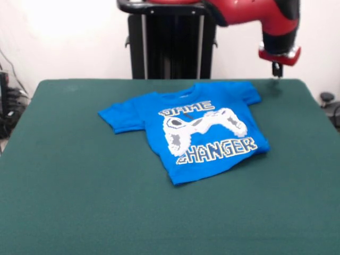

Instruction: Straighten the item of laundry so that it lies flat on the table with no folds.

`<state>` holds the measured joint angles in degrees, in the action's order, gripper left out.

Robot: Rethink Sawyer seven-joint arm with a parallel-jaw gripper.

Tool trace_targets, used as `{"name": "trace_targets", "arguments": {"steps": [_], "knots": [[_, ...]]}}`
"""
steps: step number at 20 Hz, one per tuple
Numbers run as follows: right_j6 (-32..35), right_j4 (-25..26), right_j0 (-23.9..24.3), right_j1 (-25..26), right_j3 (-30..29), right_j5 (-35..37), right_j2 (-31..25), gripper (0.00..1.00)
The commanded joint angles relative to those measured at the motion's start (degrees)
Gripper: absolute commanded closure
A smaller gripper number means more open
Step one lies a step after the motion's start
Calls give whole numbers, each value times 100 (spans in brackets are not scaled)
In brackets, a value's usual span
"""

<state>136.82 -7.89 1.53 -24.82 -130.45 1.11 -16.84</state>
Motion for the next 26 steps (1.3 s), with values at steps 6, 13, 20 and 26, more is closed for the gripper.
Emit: {"name": "trace_targets", "arguments": {"steps": [6, 13, 20, 26], "knots": [[1320, -1248, -1355, -1476, 805, 331, 1535, 100], [1138, -1687, -1648, -911, 1429, 108, 1830, 100], [878, -1910, -1693, 60, 2337, -299, 1851, 100], [872, -2245, -2078, 554, 2880, -245, 2294, 100]]}}
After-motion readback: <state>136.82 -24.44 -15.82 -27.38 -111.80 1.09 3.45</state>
